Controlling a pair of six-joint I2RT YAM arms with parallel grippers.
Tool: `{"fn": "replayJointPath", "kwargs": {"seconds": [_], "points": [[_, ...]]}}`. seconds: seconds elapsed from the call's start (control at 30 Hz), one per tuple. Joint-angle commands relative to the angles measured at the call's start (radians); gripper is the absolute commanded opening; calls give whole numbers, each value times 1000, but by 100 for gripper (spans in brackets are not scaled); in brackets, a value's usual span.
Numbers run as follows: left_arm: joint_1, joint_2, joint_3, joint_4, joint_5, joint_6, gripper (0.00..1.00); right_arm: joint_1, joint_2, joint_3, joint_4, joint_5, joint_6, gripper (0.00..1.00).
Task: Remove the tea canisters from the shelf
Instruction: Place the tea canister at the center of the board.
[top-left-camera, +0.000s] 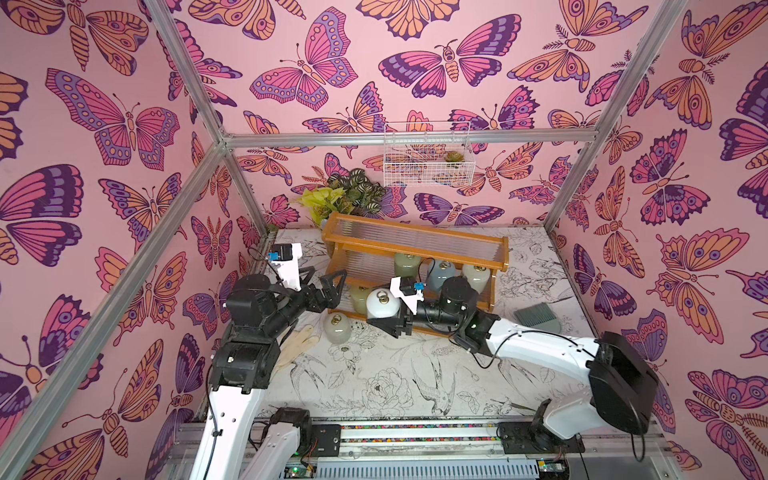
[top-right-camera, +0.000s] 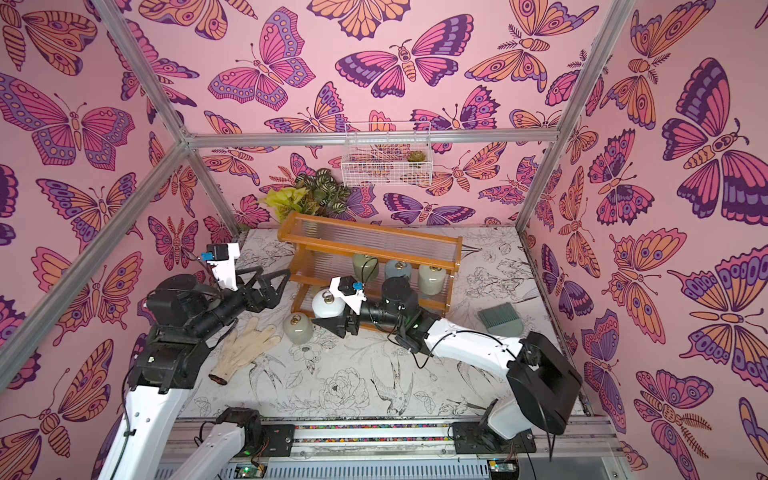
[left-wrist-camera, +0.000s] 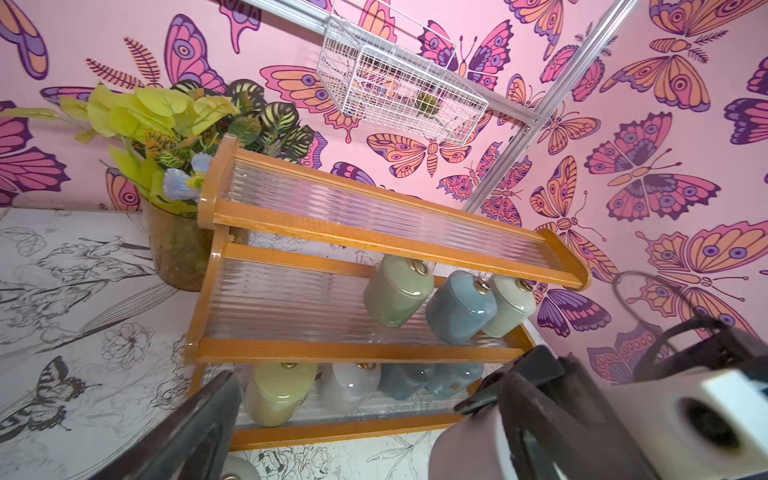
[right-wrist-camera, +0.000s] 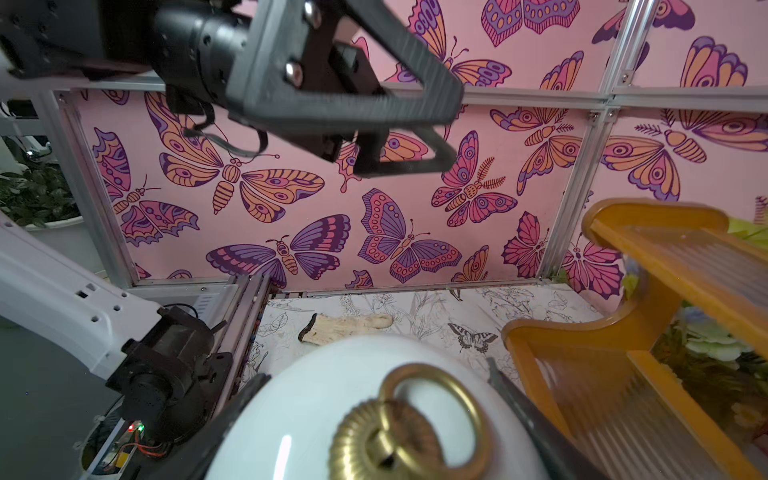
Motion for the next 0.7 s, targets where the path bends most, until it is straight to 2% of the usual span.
{"fn": "replayJointPath", "kwargs": {"seconds": [0.0, 0.27, 0.67], "points": [[-4, -20, 7, -33, -61, -5, 100, 18, 82, -39, 323, 47, 81, 65], [-4, -33, 11, -63, -78, -3, 100, 49, 298, -66, 479, 130, 112, 65], [-3, -55, -55, -42, -102, -28, 100, 54, 481, -1, 476, 177, 81, 67]]}}
